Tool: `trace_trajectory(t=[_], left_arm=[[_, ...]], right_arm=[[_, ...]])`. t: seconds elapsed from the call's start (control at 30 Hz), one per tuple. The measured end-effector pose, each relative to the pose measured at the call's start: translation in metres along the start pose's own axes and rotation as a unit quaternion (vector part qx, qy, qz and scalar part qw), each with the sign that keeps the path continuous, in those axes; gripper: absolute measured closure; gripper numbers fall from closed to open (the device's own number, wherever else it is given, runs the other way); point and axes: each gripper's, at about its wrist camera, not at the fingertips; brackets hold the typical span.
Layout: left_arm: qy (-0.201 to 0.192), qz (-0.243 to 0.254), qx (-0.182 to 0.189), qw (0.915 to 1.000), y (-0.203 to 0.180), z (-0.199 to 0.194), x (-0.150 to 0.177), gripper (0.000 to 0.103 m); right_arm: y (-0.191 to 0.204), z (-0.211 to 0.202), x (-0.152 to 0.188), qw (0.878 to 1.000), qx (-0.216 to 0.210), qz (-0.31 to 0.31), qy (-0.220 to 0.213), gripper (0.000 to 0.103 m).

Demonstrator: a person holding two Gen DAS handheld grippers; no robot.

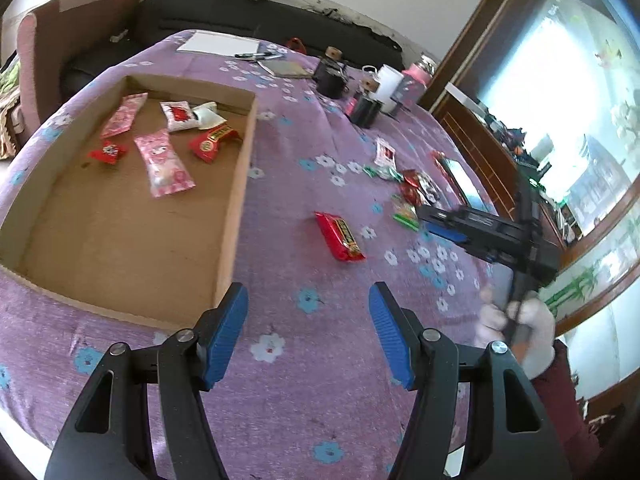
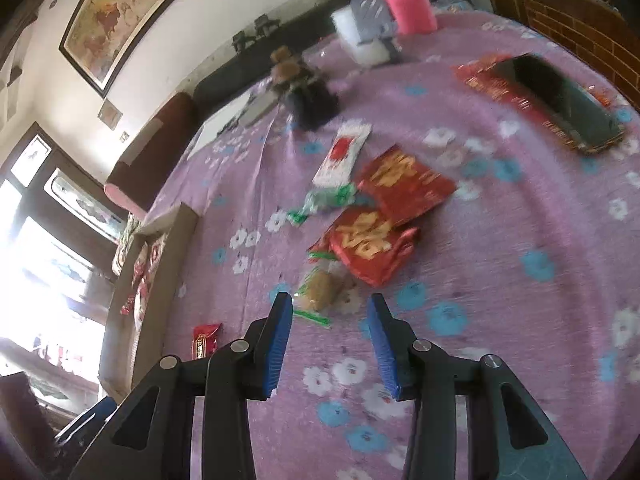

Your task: Organize snacks

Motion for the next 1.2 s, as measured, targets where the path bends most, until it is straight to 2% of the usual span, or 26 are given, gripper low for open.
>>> trace_trajectory(t=[0.13, 0.27, 0.33, 0.57, 0.73, 1.0, 1.03, 1.07, 1.1, 1.13, 1.2], left_arm=[[0.007, 0.006, -0.005, 0.9999, -0.008, 0.005, -0.001, 0.041], [0.017, 0.012, -0.011, 0.9997, -0.017, 0.016, -0.003, 0.041], [0.024, 0.016, -0.015, 0.9995, -0.022, 0.024, -0.005, 0.041], [0.045, 0.035, -0.021, 0.9981, -0.048, 0.063, -0.017, 0.041], [0.045, 0.044, -0.031, 0.9975, -0.06, 0.09, -0.033, 0.041], [0.062, 0.043, -0.066, 0.995, -0.056, 0.129, -0.045, 0.042], [0.064, 0.038, -0.068, 0.9949, -0.054, 0.132, -0.045, 0.043], [0.055, 0.039, -0.074, 0.995, -0.054, 0.131, -0.046, 0.051], [0.053, 0.044, -0.081, 0.9943, -0.055, 0.133, -0.046, 0.068], [0.051, 0.054, -0.098, 0.9924, -0.057, 0.134, -0.046, 0.076], [0.043, 0.068, -0.117, 0.9899, -0.059, 0.134, -0.044, 0.081]], right_arm=[[0.014, 0.019, 0.007, 0.999, 0.024, -0.018, -0.013, 0.059], [0.031, 0.033, 0.011, 0.994, 0.072, -0.07, -0.042, 0.059], [0.034, 0.033, 0.016, 0.992, 0.083, -0.084, -0.048, 0.076], [0.011, 0.021, 0.012, 0.997, 0.046, -0.038, -0.048, 0.076], [0.004, 0.02, 0.009, 0.999, 0.022, -0.023, -0.039, 0.076], [-0.002, 0.02, 0.007, 0.999, 0.004, -0.008, -0.032, 0.076], [-0.003, 0.02, 0.007, 1.0, 0.002, -0.005, -0.031, 0.076], [-0.004, 0.02, 0.006, 1.0, -0.001, -0.003, -0.03, 0.076], [-0.004, 0.02, 0.006, 1.0, -0.002, -0.002, -0.029, 0.076], [-0.005, 0.02, 0.006, 1.0, -0.002, -0.001, -0.028, 0.076], [-0.004, 0.019, 0.006, 1.0, -0.001, -0.003, -0.029, 0.076]])
Point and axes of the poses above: each gripper's, at about its wrist camera, not at the fingertips, and z roughly the way its jaws point, y to its left, x to its underside, and after that the axes turned 4 degrees about z, right-handed
